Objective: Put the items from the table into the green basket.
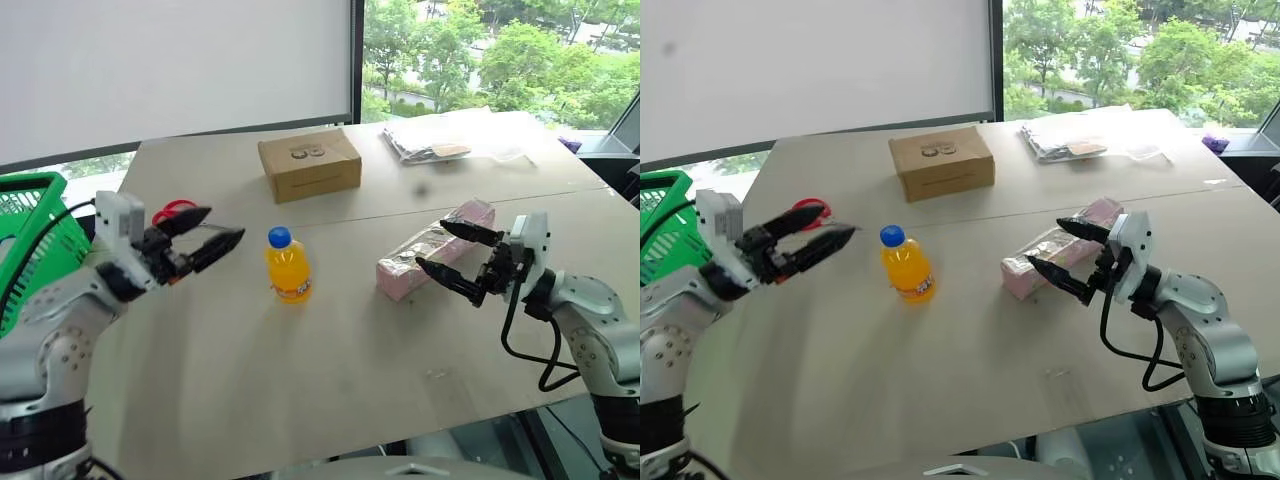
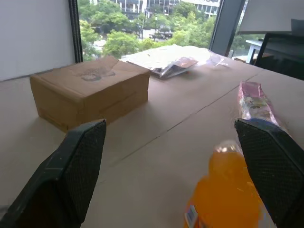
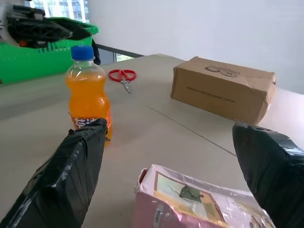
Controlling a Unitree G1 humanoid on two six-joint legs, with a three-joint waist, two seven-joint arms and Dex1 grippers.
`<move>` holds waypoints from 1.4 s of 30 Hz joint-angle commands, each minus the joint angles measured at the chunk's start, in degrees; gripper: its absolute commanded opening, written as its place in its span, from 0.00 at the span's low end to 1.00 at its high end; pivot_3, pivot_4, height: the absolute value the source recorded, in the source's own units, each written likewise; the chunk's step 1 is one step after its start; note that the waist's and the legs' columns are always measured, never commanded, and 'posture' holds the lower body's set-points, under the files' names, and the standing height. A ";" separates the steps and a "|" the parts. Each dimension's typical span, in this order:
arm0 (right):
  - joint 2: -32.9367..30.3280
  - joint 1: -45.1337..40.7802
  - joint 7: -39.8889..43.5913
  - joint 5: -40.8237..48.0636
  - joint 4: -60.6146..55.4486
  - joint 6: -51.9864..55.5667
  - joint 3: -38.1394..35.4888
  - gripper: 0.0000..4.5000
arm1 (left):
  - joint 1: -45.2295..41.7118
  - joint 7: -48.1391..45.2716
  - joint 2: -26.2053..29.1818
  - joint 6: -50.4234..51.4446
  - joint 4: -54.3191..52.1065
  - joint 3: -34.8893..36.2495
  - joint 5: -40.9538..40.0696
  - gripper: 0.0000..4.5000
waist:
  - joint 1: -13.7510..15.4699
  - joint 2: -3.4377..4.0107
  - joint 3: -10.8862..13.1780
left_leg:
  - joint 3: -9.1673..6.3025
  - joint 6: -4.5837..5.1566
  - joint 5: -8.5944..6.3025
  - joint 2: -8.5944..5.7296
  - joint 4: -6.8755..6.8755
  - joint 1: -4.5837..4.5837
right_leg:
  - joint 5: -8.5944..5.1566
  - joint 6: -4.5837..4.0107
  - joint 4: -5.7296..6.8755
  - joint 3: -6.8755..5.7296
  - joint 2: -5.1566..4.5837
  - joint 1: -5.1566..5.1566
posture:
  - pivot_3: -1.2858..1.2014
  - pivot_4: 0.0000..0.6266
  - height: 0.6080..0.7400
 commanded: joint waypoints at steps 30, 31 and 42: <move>-5.43 3.09 5.67 5.26 -7.41 7.43 2.04 1.00 | -17.17 -4.29 -17.41 -30.90 26.70 -23.24 22.50 0.99 | -0.33 0.26 -1.37 | 0.04 0.03 -0.01 0.08 0.15 0.00 | 0.03 0.05 0.07 0.08 0.41 0.03 | 0.50 0.00 1.00; -5.38 3.07 5.54 5.20 -7.43 7.47 2.19 1.00 | -16.92 -4.24 -17.44 -30.80 26.45 -23.10 22.34 0.99 | -0.31 0.26 -1.38 | 0.03 0.03 -0.01 0.09 0.15 0.00 | 0.03 0.05 0.08 0.08 0.41 0.03 | 0.50 0.00 1.00; -3.41 -0.53 6.85 4.67 -4.61 7.04 4.78 1.00 | -15.67 3.92 -16.12 -26.32 21.58 -16.00 19.83 0.67 | -0.62 0.27 -1.42 | 0.01 0.03 -0.01 0.10 0.20 0.02 | 0.02 0.05 0.24 0.08 0.41 0.02 | 0.52 0.00 1.00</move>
